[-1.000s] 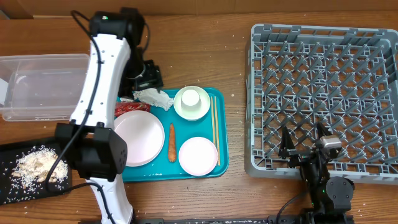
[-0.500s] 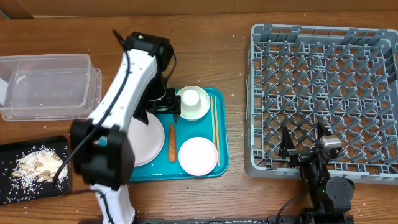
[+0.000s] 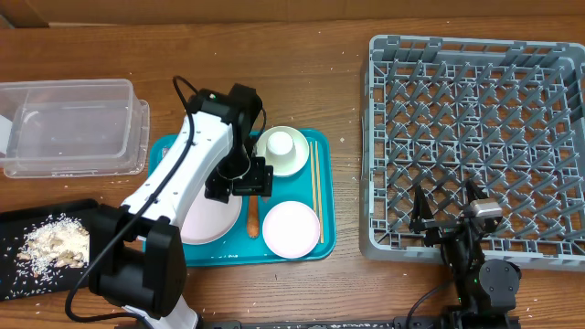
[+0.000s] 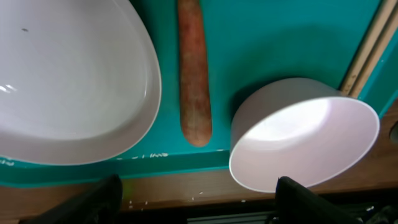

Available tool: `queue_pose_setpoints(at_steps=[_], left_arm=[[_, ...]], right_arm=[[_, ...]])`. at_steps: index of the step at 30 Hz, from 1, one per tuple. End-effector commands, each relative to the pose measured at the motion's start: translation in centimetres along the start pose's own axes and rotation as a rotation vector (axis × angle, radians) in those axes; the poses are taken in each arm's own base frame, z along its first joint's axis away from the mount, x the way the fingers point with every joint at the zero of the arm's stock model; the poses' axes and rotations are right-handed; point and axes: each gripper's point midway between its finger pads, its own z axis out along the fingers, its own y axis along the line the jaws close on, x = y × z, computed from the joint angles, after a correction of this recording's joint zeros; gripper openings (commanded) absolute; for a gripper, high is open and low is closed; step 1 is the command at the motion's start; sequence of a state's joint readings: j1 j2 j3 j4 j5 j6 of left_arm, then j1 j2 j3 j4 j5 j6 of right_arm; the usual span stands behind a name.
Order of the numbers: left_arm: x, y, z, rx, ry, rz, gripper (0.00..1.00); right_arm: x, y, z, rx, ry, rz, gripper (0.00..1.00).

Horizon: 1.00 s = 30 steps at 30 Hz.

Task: Sort waste into correct bins and load items into the dishwasher
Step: 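Lower the left gripper onto the carrot and grasp it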

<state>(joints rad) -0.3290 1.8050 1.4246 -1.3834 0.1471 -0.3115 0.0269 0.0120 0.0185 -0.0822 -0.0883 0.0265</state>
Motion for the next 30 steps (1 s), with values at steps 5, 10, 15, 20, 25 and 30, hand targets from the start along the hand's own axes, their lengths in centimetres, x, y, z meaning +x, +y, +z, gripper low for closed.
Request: queue_pose_setpoints(at_steps=[5, 10, 15, 20, 25, 30], left_arm=[[-0.9, -0.5, 2.7, 0.033, -0.030, 0.020, 0.76], [-1.1, -0.6, 4.4, 0.042, -0.044, 0.046, 0.74], [-1.3, -0.6, 5.3, 0.046, -0.056, 0.049, 0.70], [-1.1, -1.0, 5.5, 0.041, -0.053, 0.062, 0.69], [-1.0, -1.3, 5.7, 0.012, -0.062, 0.058, 0.69], [-1.4, -1.0, 6.0, -0.032, -0.092, 0.006, 0.66]], right_arm=[[0.2, -0.1, 0.0, 0.005, -0.004, 0.003, 1.00], [0.2, -0.1, 0.0, 0.005, -0.004, 0.003, 1.00], [0.2, -0.1, 0.0, 0.005, -0.004, 0.003, 1.00], [0.2, -0.1, 0.0, 0.005, -0.004, 0.003, 1.00], [0.2, -0.1, 0.0, 0.005, -0.004, 0.003, 1.00], [0.2, -0.1, 0.0, 0.005, -0.004, 0.003, 1.00]])
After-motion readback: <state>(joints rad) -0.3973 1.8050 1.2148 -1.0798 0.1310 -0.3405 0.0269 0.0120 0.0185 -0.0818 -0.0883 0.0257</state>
